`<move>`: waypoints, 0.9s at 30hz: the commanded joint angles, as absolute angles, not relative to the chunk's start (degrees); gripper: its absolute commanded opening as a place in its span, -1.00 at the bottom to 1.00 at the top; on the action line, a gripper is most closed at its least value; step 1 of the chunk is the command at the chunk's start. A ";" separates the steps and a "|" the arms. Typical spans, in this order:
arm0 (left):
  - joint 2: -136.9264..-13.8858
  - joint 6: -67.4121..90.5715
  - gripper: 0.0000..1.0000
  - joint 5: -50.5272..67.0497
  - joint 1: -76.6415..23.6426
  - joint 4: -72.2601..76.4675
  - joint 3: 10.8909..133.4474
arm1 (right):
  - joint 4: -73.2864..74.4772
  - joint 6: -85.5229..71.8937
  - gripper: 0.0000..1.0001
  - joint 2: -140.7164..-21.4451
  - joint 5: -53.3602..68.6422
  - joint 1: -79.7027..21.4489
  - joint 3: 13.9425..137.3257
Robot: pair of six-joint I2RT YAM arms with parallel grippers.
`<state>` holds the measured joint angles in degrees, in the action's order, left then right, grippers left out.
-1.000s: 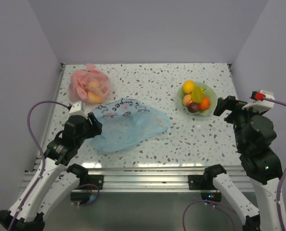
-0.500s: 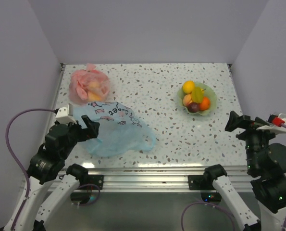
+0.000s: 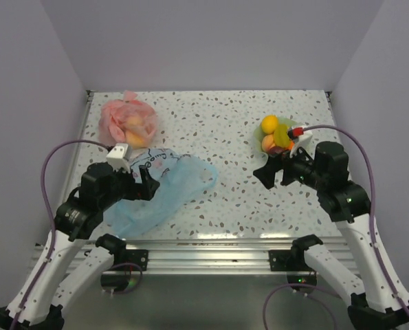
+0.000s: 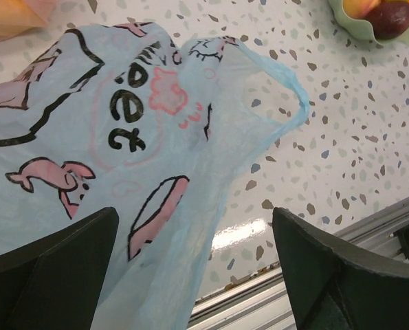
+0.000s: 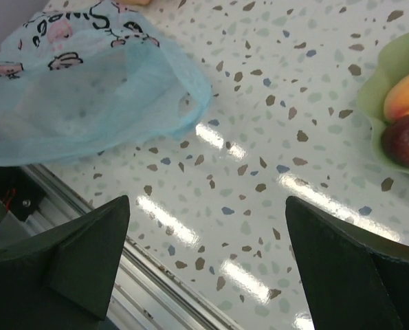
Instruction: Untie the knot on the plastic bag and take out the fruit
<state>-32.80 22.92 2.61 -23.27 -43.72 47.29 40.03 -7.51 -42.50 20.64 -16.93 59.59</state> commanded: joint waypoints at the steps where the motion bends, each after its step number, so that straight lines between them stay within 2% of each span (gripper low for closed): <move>1: -35.24 19.16 1.00 7.21 -23.12 -39.73 50.27 | 33.40 -7.47 0.97 -41.66 26.90 -17.05 59.59; 7: -32.88 21.88 1.00 -3.06 -23.12 -41.57 55.89 | 34.18 -7.73 0.97 -39.91 9.98 -17.05 61.17; 17: -23.74 26.28 1.00 -29.75 -23.20 -48.86 61.43 | 40.60 -7.03 0.97 -29.72 -21.92 -16.96 64.52; 21: -18.81 26.72 1.00 -37.17 -23.20 -49.13 61.61 | 40.78 -3.96 0.97 -22.35 -28.98 -16.96 62.32; 27: -13.72 27.51 1.00 -45.43 -23.20 -48.87 62.14 | 41.57 -1.76 0.98 -14.86 -32.69 -16.96 59.33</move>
